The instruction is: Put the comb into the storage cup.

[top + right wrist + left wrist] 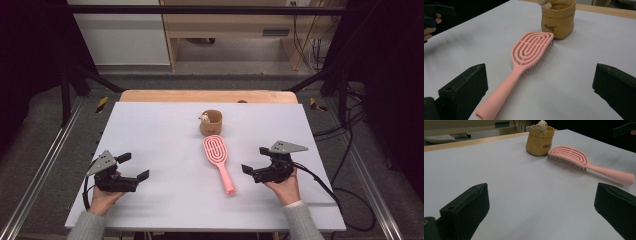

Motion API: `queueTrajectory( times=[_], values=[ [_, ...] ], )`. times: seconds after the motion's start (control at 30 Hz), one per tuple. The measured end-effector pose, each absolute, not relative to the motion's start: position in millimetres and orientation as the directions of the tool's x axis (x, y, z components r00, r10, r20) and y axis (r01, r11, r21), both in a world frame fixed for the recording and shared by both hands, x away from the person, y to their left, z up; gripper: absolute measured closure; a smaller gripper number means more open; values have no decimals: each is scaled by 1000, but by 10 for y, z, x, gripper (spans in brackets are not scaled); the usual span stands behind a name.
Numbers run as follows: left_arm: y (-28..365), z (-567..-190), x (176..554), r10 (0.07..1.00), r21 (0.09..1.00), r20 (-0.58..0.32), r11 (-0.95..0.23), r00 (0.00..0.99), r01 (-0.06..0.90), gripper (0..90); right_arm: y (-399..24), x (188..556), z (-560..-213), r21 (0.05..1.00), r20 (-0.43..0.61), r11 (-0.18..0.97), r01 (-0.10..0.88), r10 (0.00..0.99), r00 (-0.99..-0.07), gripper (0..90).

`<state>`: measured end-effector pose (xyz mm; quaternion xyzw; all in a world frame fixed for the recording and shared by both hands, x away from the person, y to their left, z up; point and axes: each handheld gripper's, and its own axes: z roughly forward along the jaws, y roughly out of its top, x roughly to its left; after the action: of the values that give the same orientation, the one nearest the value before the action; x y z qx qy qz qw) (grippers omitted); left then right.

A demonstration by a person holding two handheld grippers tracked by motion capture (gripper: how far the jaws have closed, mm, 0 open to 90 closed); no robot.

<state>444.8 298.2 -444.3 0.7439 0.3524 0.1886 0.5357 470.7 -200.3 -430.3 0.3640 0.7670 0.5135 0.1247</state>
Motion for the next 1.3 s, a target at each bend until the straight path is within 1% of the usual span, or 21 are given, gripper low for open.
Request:
queueTrajectory(
  times=[0.37, 0.53, 0.83, 1.0, 1.03, 1.17, 1.27, 1.3],
  values=[
    [2983, -4446, 4451, 727, 929, -96, -179, 680, 323, 0, -1760, 4758, -4315, 855, 167, 255, 452, 690, -704, 4],
    [2985, -4447, 4452, 729, 929, -94, -180, 678, 323, 0, -1690, 4775, -4317, 849, 172, 259, 462, 690, -703, 4],
    [2987, -4449, 4454, 731, 928, -94, -181, 676, 325, 0, -1463, 4823, -4328, 829, 144, 305, 469, 693, -706, 5],
    [2990, -4448, 4454, 732, 928, -95, -180, 675, 325, 0, -1397, 4844, -4348, 817, 156, 305, 490, 701, -696, 6],
    [2989, -4448, 4454, 732, 928, -96, -179, 675, 327, 0, -1367, 4856, -4356, 813, 139, 317, 489, 709, -691, 6],
    [2987, -4449, 4454, 731, 928, -96, -180, 675, 327, 0, -1299, 4867, -4364, 805, 125, 336, 489, 710, -693, 6],
    [2988, -4448, 4454, 732, 928, -96, -179, 675, 327, 0, -1275, 4881, -4380, 803, 134, 333, 495, 708, -693, 7],
    [2988, -4449, 4455, 732, 928, -97, -179, 675, 328, 0, -1250, 4892, -4396, 795, 146, 327, 511, 714, -685, 7]
  ],
)
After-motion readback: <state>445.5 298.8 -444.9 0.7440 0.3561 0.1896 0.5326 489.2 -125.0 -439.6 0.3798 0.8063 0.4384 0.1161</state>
